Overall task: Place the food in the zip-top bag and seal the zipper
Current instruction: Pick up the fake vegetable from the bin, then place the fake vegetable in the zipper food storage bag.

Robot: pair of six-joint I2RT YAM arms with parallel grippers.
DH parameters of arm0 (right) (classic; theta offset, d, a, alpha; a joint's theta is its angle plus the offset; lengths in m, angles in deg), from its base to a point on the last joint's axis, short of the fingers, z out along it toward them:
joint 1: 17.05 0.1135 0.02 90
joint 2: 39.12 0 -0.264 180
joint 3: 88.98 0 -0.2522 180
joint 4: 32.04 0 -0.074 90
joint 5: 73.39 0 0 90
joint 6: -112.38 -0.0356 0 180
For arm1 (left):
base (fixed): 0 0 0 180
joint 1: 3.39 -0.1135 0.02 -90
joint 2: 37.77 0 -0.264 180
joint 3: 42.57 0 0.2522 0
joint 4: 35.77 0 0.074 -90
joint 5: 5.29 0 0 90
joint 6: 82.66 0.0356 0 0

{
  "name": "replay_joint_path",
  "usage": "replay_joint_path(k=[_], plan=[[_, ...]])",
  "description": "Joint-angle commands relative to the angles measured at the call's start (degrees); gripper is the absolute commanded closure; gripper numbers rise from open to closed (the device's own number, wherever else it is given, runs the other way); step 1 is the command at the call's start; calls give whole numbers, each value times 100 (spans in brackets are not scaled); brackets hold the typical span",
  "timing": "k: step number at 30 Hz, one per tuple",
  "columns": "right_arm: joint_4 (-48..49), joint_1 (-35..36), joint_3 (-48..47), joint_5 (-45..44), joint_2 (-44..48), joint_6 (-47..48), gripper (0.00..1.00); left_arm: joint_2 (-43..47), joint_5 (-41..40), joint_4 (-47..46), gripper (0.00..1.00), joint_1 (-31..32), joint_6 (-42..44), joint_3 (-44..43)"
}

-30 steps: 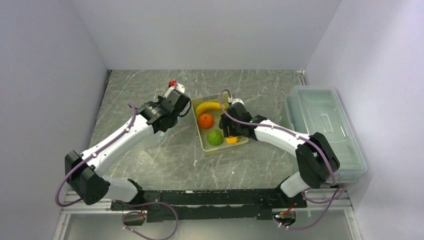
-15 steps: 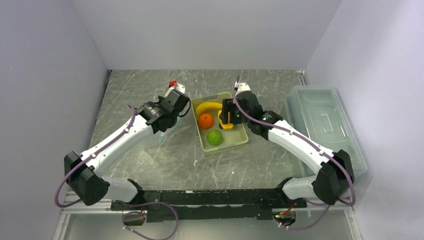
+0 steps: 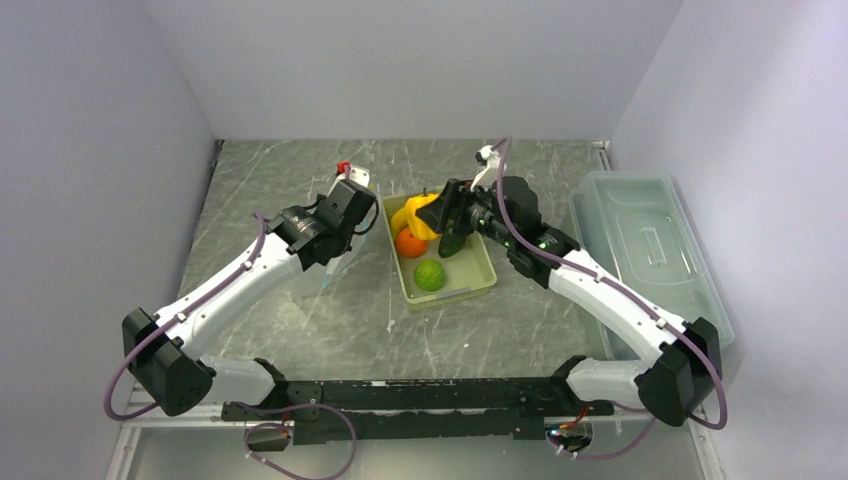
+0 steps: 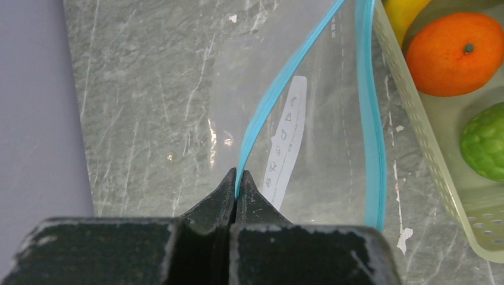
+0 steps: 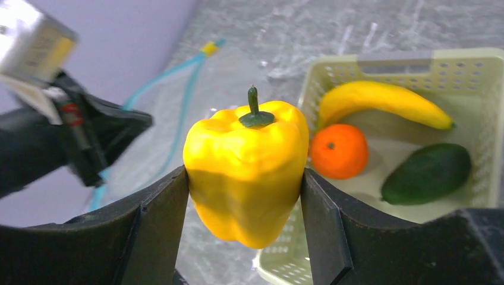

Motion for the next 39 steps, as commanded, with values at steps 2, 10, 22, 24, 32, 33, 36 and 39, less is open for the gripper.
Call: replay_joint_path(k=[2,10,22,24,32,33,36,39], plan=[[1337,30,192,630,291,-688,72,-12,261,-164,100,27,-236,-20],[2223,270,206,751,-12,-1181,74,35,449,-284,100,27,-304,36],[2663,687,-318,795,-960,-1610,74,149,480,-338,100,26,-315,80],[2696,725,-375,819,-1068,-1651,74,163,484,-339,100,20,-311,89],[2874,781,-421,935,-1351,-1949,75,181,518,-356,100,19,-322,98],[2841,793,-442,947,-1372,-1957,76,180,521,-359,100,19,-316,106],[2830,790,-402,833,-1337,-1979,76,165,507,-338,100,12,-324,103],[2948,793,-288,636,-1204,-2055,76,159,501,-326,100,14,-343,89]])
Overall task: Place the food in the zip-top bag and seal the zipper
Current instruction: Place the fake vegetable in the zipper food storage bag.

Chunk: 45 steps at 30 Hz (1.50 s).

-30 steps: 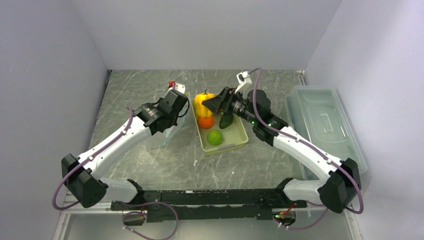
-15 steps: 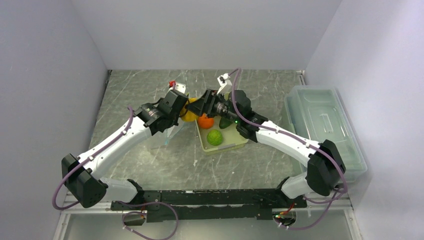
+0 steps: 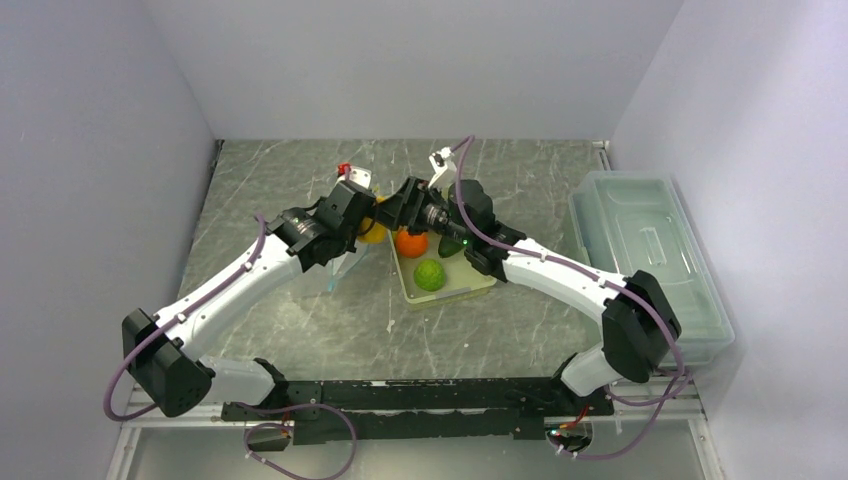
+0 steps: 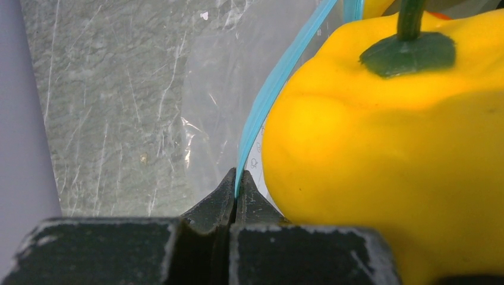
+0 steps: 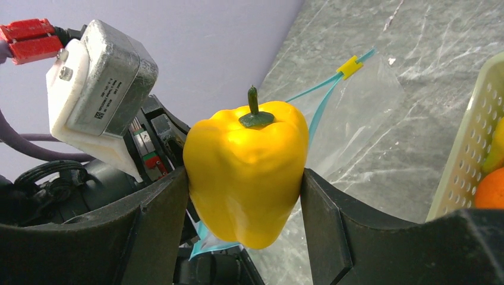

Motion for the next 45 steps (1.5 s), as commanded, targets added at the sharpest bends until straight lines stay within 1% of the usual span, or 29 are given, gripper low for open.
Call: replay_joint_path(k=[1,10,15,26,31,38,45], plan=[[597,47,-134,-121,213,-211,76,141,47,-171,100,12,-147,-6],[1045,147,-127,-67,-184,-741,77,238,130,-215,100,-1,-183,15],[1001,280,-215,-170,-361,-699,78,315,163,-259,100,-28,-189,47],[487,434,-91,-611,-176,-68,78,396,87,-249,100,-109,-202,53],[-84,651,-262,-933,-179,567,78,479,50,-270,100,-150,-224,69],[-928,796,-449,-1214,-355,1169,79,692,60,-399,100,-149,-172,145],[-830,886,-341,-1439,-486,1231,78,844,151,-501,100,-155,-153,210]])
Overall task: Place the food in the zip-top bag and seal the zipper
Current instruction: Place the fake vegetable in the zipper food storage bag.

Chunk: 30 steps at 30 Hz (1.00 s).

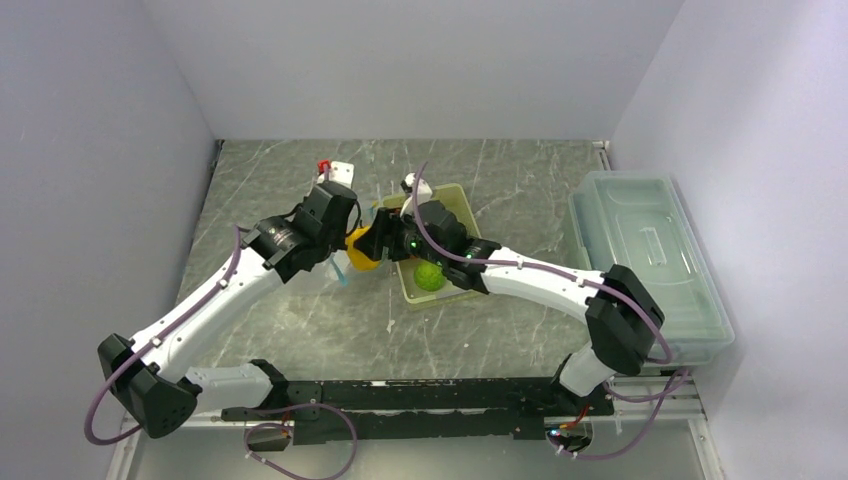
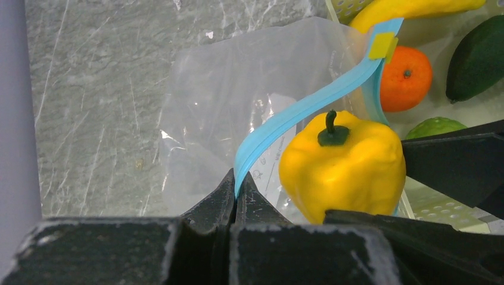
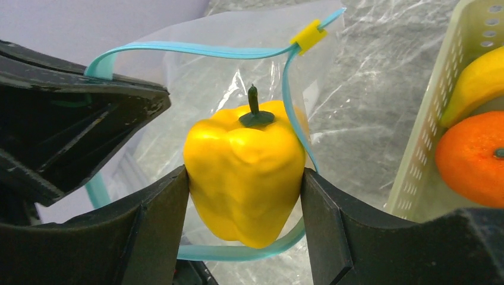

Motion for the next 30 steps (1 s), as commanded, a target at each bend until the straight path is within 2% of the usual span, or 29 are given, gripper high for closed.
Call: replay_joint_path(k=[1,7,14,20,30], plan=[[50,82,-258,-283,-120,219,76,207,132,-280,100,-11,-23,20],[114,100,-655,-278,-345,183,68,116,282,-279,100,-8,0,3],[-164,104,-841,-410,-571,212,44,149,217,-282,100,-12,33,28],[-246,104,-671,-534,-558,237,33,103,13,-191,100,-15,59,4],[-723,120,-546,-882,-862,535,34,131,-132,-166,100,-13,82,6]])
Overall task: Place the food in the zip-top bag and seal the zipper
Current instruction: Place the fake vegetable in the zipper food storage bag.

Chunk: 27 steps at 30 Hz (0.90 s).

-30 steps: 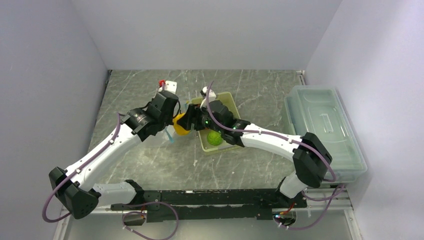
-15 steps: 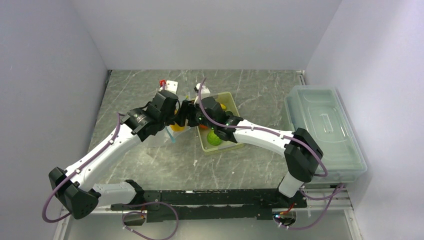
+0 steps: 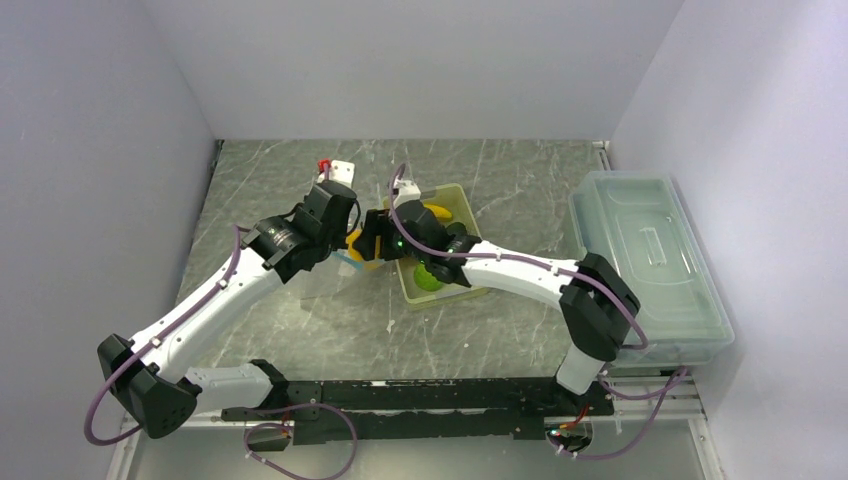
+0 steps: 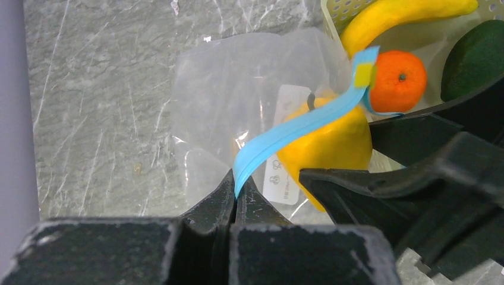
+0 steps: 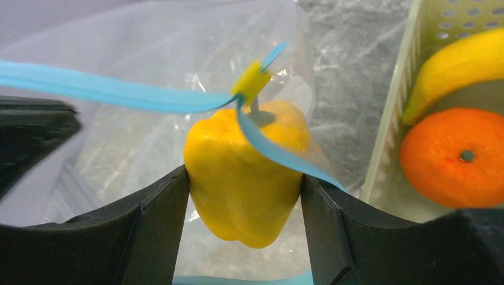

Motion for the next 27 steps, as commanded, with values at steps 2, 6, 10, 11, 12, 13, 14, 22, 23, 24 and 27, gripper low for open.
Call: replay_joint_path(k=[2,6,10,11,12,13,14,22,23,24,27], plan=[[-260,41,23,-260,-269,294,35,85,-163,-55,100,-8,30,-21],[-435,73,-117,-338,-494,392,36,127,-208,-73,100,-15,37,-1],[-429,76,-156,-340,-537,386,36,154,-209,-106,100,-12,53,22],[-344,80,-163,-287,-519,378,36,140,-185,-107,100,-8,55,15],[-245,80,-164,-244,-488,353,36,112,-168,-99,100,-10,48,1],[-154,81,-165,-204,-453,333,36,94,-160,-86,100,-12,46,-14],[-88,82,-190,-183,-431,315,36,76,-136,-81,100,-14,46,-13],[-53,82,-632,-84,-552,295,24,33,-83,-71,100,-10,64,-23],[-78,82,-683,-71,-585,294,18,37,-83,-72,100,-12,70,-16],[-89,82,-714,-62,-600,275,12,37,-89,-67,100,-12,72,-12],[63,82,-653,-17,-559,195,1,37,-105,-63,100,-12,72,-26]])
